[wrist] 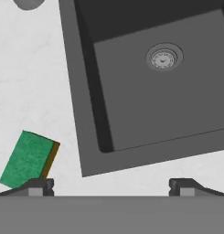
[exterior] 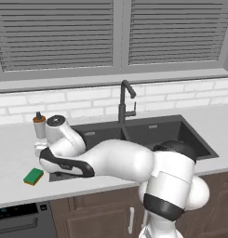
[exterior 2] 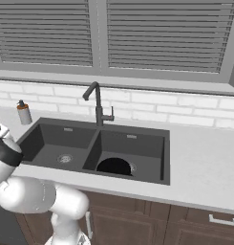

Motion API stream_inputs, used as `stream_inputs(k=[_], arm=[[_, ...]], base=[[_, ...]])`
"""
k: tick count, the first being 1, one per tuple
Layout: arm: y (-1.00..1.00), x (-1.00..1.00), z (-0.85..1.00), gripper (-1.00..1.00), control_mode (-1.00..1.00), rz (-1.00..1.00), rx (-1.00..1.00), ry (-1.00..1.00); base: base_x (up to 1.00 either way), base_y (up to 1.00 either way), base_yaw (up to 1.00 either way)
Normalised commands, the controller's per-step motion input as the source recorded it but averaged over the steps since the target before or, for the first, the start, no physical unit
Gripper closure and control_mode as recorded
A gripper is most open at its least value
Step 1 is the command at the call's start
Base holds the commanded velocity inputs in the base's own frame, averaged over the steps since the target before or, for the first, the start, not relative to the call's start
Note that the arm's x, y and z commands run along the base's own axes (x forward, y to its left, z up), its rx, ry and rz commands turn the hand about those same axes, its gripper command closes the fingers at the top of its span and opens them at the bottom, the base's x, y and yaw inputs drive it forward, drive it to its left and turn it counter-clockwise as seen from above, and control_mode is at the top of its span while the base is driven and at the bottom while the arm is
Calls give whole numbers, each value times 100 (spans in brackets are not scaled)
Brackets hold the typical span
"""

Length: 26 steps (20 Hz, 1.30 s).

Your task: Pick the pan and sponge and place them into the sink. Then turn on the water.

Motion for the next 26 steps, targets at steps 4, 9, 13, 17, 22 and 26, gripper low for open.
stream_inputs(k=[4, 9, 13, 17, 22, 26], arm=[[54, 0, -45, -100, -100, -5, 0, 1], [50, 0, -28, -100, -100, -4, 7, 10], [40, 0, 0, -100, -100, -1, 12, 18], [38, 0, -7, -100, -100, -1, 3, 5], [16, 0, -32, -100, -100, -3, 0, 0], [2, 0, -43, -100, -100, -3, 0, 1]], base=[[0, 0, 0], [0, 0, 0], [0, 0, 0], [0, 0, 0], [0, 0, 0], [0, 0, 0]])
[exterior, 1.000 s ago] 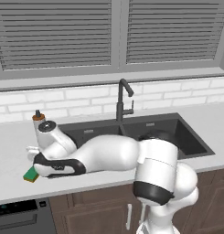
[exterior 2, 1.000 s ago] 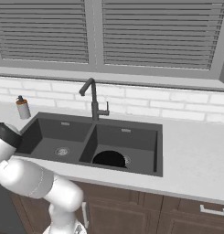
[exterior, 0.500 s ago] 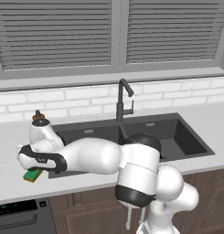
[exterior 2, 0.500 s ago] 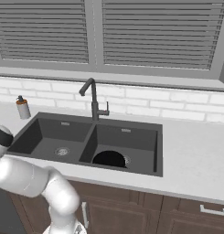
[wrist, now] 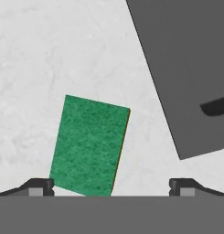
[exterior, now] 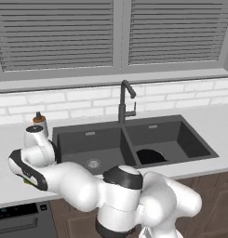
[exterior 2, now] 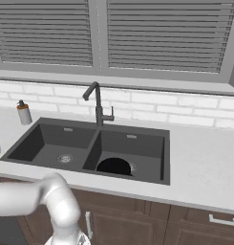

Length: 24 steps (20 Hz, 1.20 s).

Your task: Pick the pan and sponge and place them into the sink. Then turn on the water.

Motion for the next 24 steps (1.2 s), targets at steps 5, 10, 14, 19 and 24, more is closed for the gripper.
stream_inputs(k=[5, 10, 14, 19, 24], arm=[[2, 0, -21, -100, -100, -2, 0, 0], [13, 2, -11, -100, -100, -1, 0, -5], [23, 10, -4, -100, -100, -1, 0, -8], [8, 7, -12, -100, -100, -1, 0, -7], [0, 9, -47, -100, -100, -3, 0, 0]], base=[[0, 0, 0], [0, 0, 0], [0, 0, 0], [0, 0, 0], [0, 0, 0]])
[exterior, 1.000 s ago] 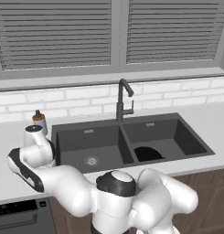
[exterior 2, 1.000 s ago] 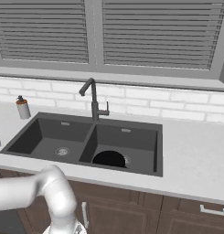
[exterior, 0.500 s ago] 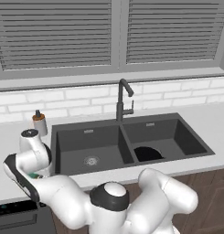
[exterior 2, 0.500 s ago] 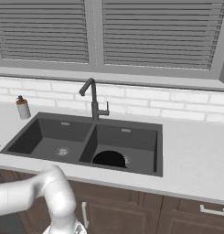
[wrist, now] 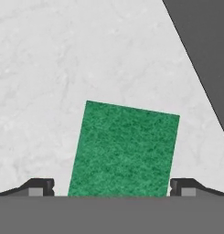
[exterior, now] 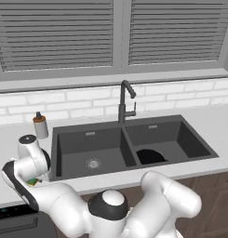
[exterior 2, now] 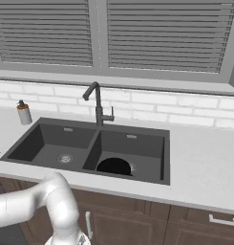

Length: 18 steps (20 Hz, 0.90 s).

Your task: Pick the pan and sponge and place them into the sink. Then turn on the water.

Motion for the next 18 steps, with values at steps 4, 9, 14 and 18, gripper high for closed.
stream_inputs(k=[4, 9, 14, 18], arm=[[0, 15, -49, -100, -100, -5, 0, 0], [3, 9, -58, 100, -100, -7, -1, 0], [4, 5, -79, 100, -100, -12, -5, 6], [0, -1, -71, 100, -100, -13, 0, 1]], base=[[0, 0, 0], [0, 0, 0], [0, 0, 0], [0, 0, 0]])
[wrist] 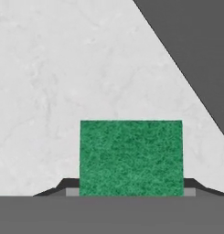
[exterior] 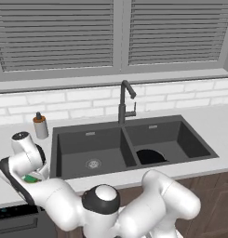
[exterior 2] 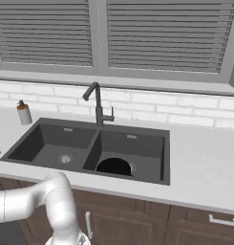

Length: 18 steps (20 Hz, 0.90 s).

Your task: Pick the pan and sponge and place them into the sink. Then turn on the water.

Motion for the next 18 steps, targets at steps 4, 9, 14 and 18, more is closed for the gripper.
stream_inputs(k=[4, 9, 14, 18], arm=[[-15, -41, -29, 100, -100, -27, 3, -1], [-20, -47, 25, 100, -100, -27, 10, -4], [-70, -49, 57, 100, -100, -8, 17, -1], [-99, -32, 59, 100, -100, -9, 17, -2]], base=[[0, 0, 0], [0, 0, 0], [0, 0, 0], [0, 0, 0]])
